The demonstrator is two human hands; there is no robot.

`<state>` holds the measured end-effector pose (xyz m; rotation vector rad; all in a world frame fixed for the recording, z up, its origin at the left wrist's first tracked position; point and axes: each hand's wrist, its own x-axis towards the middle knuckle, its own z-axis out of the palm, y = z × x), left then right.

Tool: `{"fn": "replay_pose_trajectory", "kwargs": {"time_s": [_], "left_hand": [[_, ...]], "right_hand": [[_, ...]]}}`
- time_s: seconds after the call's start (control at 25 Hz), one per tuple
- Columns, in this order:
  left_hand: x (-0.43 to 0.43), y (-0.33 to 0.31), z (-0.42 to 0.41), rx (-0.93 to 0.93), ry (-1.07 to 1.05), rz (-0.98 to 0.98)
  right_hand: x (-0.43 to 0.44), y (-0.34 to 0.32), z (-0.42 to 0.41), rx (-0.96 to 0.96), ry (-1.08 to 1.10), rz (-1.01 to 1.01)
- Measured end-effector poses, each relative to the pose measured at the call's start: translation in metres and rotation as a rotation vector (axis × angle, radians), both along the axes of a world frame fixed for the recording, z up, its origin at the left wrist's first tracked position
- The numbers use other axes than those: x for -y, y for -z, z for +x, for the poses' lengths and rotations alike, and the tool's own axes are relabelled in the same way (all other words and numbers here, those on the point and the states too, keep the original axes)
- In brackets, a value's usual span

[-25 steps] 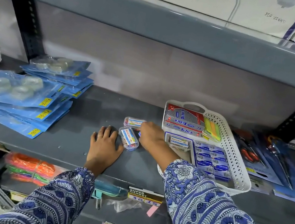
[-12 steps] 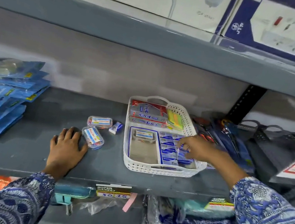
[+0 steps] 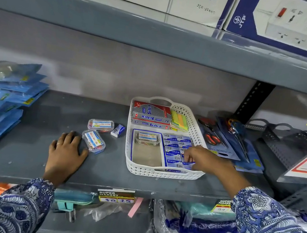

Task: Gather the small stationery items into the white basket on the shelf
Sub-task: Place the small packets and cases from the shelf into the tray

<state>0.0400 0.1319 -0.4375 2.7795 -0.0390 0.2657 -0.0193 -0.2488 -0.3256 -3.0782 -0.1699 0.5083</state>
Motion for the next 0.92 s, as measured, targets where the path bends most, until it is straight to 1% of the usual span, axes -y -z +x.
{"fn": "replay_pose_trajectory", "kwargs": {"time_s": [0.12, 0.28, 0.4, 0.52, 0.64, 0.72, 0.8, 0.84, 0.92], "left_hand": [[0.0, 0.001, 0.0, 0.007, -0.001, -0.002], [0.001, -0.003, -0.001, -0.017, -0.001, -0.008], [0.0, -0.003, -0.001, -0.042, -0.005, 0.003], [0.001, -0.004, -0.002, -0.042, 0.004, 0.002], [0.0, -0.003, -0.001, -0.037, 0.004, -0.001], [0.0, -0.003, -0.001, -0.04, 0.004, -0.006], [0.0, -0.003, -0.001, -0.041, 0.006, -0.002], [0.0, -0.002, 0.0, -0.043, 0.006, 0.0], [0.0, -0.002, 0.0, -0.044, 0.01, 0.002]], "right_hand": [[0.004, 0.002, 0.0, 0.009, 0.017, 0.069], [0.006, 0.006, 0.001, -0.001, 0.057, 0.089], [0.003, 0.004, 0.01, -0.027, 0.066, 0.012], [-0.005, 0.002, 0.016, -0.095, 0.066, -0.09], [-0.012, 0.007, 0.014, -0.094, 0.078, -0.208], [-0.019, 0.002, 0.015, -0.102, 0.094, -0.236], [-0.037, -0.013, 0.027, -0.067, 0.121, -0.188], [-0.053, -0.022, 0.037, -0.006, 0.117, -0.132], [-0.095, -0.034, 0.062, 0.174, 0.07, 0.074]]}}
